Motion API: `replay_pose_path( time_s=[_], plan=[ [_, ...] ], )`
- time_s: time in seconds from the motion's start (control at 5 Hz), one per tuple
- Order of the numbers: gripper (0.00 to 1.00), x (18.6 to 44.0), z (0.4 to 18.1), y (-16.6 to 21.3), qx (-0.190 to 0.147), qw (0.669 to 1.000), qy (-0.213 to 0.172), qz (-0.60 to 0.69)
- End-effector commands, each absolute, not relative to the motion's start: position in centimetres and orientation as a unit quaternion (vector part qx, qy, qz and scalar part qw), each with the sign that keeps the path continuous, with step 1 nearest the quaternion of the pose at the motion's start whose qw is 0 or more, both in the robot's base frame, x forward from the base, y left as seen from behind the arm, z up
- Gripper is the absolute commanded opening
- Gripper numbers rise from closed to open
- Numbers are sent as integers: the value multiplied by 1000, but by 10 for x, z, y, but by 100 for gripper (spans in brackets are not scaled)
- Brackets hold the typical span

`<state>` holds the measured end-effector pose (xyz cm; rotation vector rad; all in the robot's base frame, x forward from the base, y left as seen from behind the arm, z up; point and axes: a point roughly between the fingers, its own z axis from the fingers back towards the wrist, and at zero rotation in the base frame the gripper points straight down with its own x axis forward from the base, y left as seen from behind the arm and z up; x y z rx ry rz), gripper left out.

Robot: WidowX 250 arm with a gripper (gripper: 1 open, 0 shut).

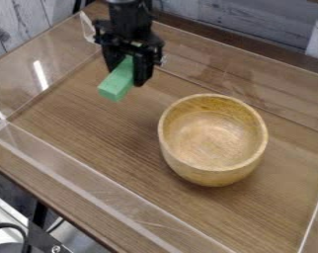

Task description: Remove the green block from inside the brown bowl and put it on the table

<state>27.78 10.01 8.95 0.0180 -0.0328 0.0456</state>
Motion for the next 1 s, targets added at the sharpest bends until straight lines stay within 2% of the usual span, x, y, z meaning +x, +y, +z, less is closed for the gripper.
replay_pose_path(
  time_s=[0.0,0.4,0.8],
  plan=[
    [0,277,80,106,17,1000,-19,17],
    [0,271,56,97,13,1000,-7,9],
    [0,270,47,101,5,1000,-1,15]
  ],
)
